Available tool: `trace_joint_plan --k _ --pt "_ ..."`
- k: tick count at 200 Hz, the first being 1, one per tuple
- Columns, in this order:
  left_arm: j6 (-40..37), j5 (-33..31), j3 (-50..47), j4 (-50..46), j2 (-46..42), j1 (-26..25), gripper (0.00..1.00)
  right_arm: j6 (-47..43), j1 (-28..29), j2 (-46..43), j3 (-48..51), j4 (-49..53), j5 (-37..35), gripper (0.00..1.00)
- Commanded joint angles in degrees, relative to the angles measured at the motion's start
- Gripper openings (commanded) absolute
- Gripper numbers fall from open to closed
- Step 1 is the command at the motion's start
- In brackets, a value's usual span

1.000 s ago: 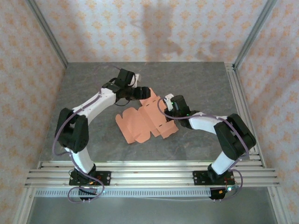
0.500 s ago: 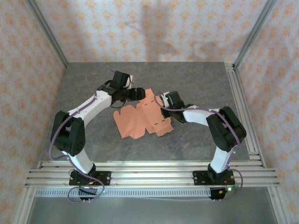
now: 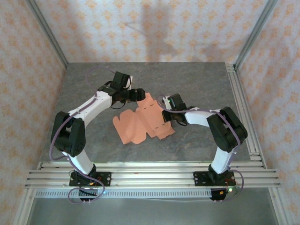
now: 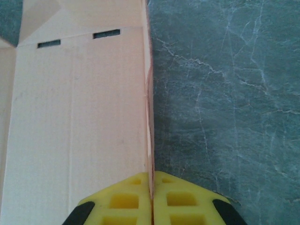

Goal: Fold the paper box

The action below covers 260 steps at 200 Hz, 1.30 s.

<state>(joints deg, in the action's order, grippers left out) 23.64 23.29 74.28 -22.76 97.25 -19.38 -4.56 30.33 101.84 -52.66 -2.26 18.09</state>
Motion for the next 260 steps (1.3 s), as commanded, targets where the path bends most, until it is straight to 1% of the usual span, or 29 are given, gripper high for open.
trace_joint_plan --k 1,20,43,63,75,115,136,151,158,166,169,178,204,222,239,258,260 --pt "0.44 -0.76 -0.19 -0.39 -0.98 0.39 0.81 -1.44 -0.27 -1.03 0.72 -0.55 0.8 0.07" --pt "0.37 -0.81 -0.45 -0.35 -1.0 0.6 0.82 -1.92 -0.27 -1.34 0.98 -0.63 0.77 0.12" --pt "0.57 -0.76 -0.58 -0.31 -0.93 0.9 0.82 -2.32 -0.27 -1.91 1.66 -0.77 1.05 0.13" --pt "0.57 -0.63 -0.67 -0.18 -0.97 1.01 0.82 -2.56 -0.27 -2.14 2.41 -0.95 1.46 0.06" --pt "0.64 -0.69 -0.82 -0.05 -1.02 1.16 0.82 -2.82 -0.27 -2.24 2.48 -0.86 1.42 0.0" --pt "1.46 -0.98 -1.93 1.2 -1.96 1.7 0.82 -3.5 -0.27 -3.73 2.26 -0.65 0.31 0.0" --pt "2.53 -1.74 -3.31 2.51 -3.08 2.61 0.85 -4.79 0.01 -4.95 1.88 0.16 -1.13 0.0" --pt "3.32 -2.44 -4.38 3.33 -4.01 3.4 0.89 -6.54 0.59 -5.74 1.37 1.43 -3.41 0.0" --pt "3.61 -2.67 -4.93 3.58 -4.38 3.78 0.94 -7.78 1.05 -6.1 1.04 2.33 -4.6 0.0" --pt "4.01 -2.95 -5.32 3.68 -4.82 4.19 0.95 -8.28 1.53 -6.2 0.74 2.78 -6.35 0.0" --pt "4.14 -3.05 -5.47 3.8 -5.04 4.33 0.98 -8.34 1.62 -6.34 0.66 2.85 -6.54 0.0" --pt "4.51 -3.46 -6.08 4.19 -5.51 4.81 1.0 -8.79 1.9 -6.55 0.55 2.87 -6.67 0.0" --pt "4.94 -3.84 -7.12 4.66 -6.93 5.95 1.0 -9.49 3.07 -6.25 -0.66 3.95 -9.13 0.0" --pt "4.97 -4.32 -7.48 4.26 -7.58 6.54 1.0 -10.81 4.68 -6.29 -1.24 4.09 -12.74 0.0" --pt "5.51 -4.75 -8.43 4.81 -8.42 7.26 1.0 -13.66 6.54 -6.36 -2.27 5.06 -17.89 0.0" --pt "6.67 -4.9 -10.0 6.67 -9.42 8.63 1.0 -18.43 8.53 -6.28 -2.48 4.1 -26.37 0.0" --pt "8.02 -4.98 -10.2 6.74 -9.44 8.78 1.0 -18.88 8.7 -6.3 -2.34 3.71 -27.15 0.0"
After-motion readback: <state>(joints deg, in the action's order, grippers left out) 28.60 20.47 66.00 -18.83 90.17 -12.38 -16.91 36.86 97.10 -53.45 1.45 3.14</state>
